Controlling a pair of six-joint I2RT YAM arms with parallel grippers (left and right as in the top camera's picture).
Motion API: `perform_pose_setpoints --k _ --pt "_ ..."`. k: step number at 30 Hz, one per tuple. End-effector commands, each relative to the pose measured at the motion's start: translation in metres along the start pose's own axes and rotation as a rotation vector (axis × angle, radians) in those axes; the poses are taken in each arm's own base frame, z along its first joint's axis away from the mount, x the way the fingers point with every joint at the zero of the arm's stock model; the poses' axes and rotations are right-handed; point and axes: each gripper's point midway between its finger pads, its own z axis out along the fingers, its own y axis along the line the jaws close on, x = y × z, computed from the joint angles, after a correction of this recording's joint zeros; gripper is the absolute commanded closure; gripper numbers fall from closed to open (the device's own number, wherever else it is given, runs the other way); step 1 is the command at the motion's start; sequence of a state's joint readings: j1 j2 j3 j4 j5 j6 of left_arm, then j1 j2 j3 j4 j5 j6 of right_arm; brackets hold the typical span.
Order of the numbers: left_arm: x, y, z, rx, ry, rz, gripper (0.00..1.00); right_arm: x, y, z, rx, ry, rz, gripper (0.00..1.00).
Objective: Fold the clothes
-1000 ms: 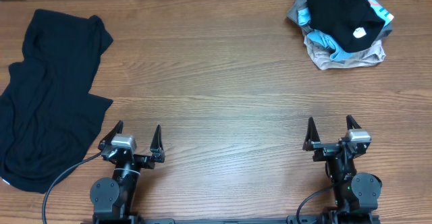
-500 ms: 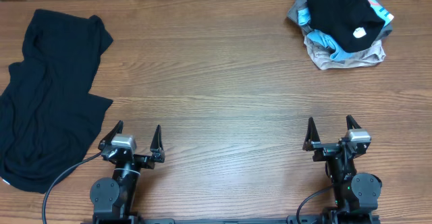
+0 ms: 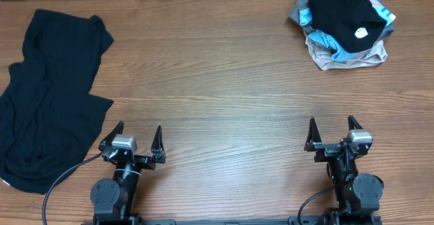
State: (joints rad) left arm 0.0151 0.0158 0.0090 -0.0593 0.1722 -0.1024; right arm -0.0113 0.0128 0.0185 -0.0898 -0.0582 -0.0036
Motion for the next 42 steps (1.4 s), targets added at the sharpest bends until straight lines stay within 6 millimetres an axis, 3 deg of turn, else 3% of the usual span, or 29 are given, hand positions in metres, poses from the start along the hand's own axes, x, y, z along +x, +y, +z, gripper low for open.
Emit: perform_pose_setpoints --k 1,5,12,17,24,28,33,39,42 --pt "-0.001 0.000 0.000 0.004 -0.009 -0.008 0.00 -0.001 -0.002 0.000 0.012 -0.011 -0.001 0.00" --pt "-0.004 0.004 -0.001 -0.025 -0.021 -0.007 0.00 -0.004 -0.002 0.000 0.012 -0.023 -0.001 0.00" --pt "-0.008 -0.011 -0.001 0.065 -0.034 -0.002 0.00 -0.015 0.040 -0.006 -0.232 -0.060 -0.014 0.00" --pt "-0.032 -0.020 -0.008 0.102 -0.042 -0.085 0.00 -0.038 0.056 -0.014 -0.316 -0.083 -0.015 0.00" --pt "-0.074 -0.011 -0.013 -0.001 0.064 -0.040 0.00 -0.087 0.070 -0.014 -0.383 -0.063 0.012 0.00" --pt "-0.087 -0.007 -0.003 -0.027 0.201 -0.011 0.00 -0.100 0.077 0.003 -0.421 0.052 0.069 0.00" --pt "-0.084 0.003 0.018 -0.069 0.419 0.022 0.00 -0.095 0.078 0.036 -0.413 0.329 0.192 0.00" --pt "-0.064 0.006 0.040 -0.054 0.687 0.013 0.00 -0.078 0.086 0.075 -0.445 0.656 0.316 0.00" --pt "-0.043 0.005 0.054 -0.029 0.770 -0.016 0.00 -0.070 0.101 0.093 -0.548 0.736 0.384 0.00"
